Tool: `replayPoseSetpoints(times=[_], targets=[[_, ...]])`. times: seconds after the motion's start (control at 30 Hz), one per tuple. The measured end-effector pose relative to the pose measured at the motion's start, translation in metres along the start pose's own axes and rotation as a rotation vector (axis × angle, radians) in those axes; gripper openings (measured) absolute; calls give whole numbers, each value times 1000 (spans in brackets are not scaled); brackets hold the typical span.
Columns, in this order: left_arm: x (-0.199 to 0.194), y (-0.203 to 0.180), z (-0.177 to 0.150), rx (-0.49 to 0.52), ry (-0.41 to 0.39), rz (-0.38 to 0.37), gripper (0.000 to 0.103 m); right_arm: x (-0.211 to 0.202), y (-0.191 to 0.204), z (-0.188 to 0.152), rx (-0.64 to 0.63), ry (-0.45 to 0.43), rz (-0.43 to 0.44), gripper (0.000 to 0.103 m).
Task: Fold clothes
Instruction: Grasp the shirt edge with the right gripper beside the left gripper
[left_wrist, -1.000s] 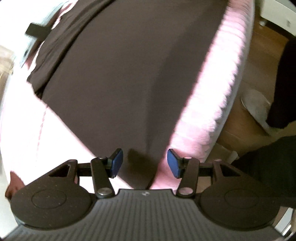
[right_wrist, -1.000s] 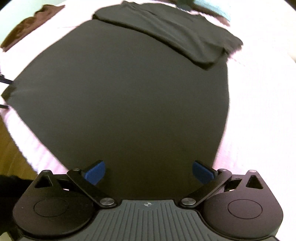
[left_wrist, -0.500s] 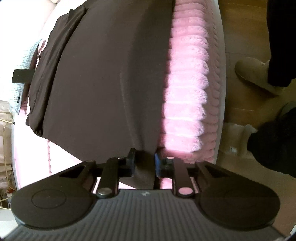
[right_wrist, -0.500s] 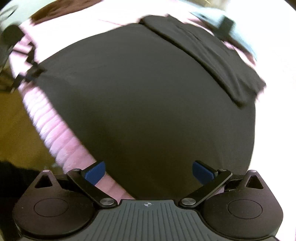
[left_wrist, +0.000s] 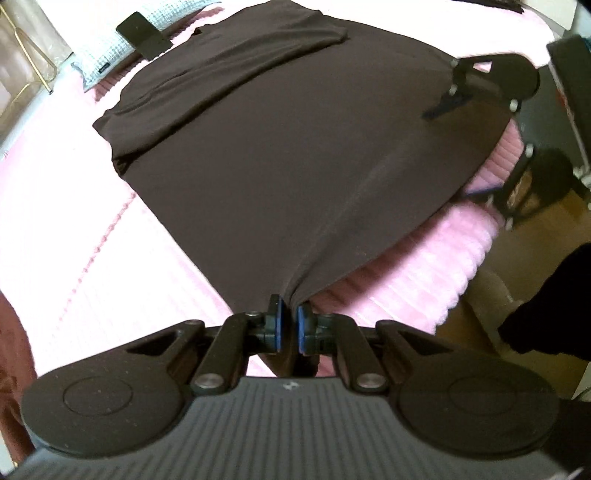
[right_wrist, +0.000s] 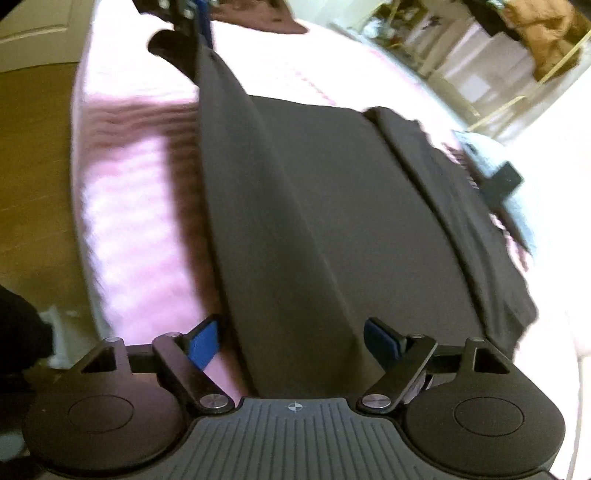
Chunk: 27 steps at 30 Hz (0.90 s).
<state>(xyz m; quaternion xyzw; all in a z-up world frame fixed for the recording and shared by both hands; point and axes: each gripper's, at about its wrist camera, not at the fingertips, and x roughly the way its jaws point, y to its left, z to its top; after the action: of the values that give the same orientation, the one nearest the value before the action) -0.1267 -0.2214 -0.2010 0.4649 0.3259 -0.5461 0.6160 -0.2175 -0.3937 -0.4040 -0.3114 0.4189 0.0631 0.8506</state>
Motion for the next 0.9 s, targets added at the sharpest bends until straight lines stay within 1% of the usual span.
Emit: replayPoseSetpoints(times=[0.07, 0.13, 0.17, 0.23, 0.33, 0.4, 0.43, 0.47, 0.5, 0.53, 0.6, 0.67, 0.83, 0.9], targets=[[-2, -6, -1, 18, 5, 5, 6, -5, -9, -19, -20, 36, -51, 81], [-4, -17, -2, 46, 12, 10, 6, -6, -23, -43, -21, 93, -95, 75], [-2, -19, 2, 60, 15, 11, 6, -6, -31, -55, -21, 122, -117, 68], [2, -22, 2, 82, 22, 13, 6, -8, -44, -78, -23, 186, -154, 67], [10, -26, 2, 106, 39, 17, 6, -7, -57, -99, -40, 225, -167, 65], [17, -27, 1, 136, 54, 22, 6, -7, -58, -103, -72, 225, -152, 49], [19, -28, 1, 150, 60, 23, 6, -7, -59, -105, -89, 224, -143, 45], [21, -29, 0, 163, 64, 23, 6, -7, -58, -105, -101, 225, -131, 31], [21, -31, 0, 174, 69, 24, 6, -6, -59, -107, -107, 232, -112, 12], [20, -32, 0, 183, 74, 23, 6, -7, -62, -108, -101, 240, -92, 6], [16, -35, 0, 202, 79, 20, 5, -7, -69, -108, -89, 254, -51, 3], [7, -39, -2, 215, 77, 14, 4, -18, -78, -105, -77, 264, -6, 2], [-26, -55, -15, 242, 78, 9, 3, -70, -80, -101, -95, 255, 62, 2], [-42, -63, -21, 229, 87, -14, 3, -92, -75, -100, -95, 273, 90, 1]])
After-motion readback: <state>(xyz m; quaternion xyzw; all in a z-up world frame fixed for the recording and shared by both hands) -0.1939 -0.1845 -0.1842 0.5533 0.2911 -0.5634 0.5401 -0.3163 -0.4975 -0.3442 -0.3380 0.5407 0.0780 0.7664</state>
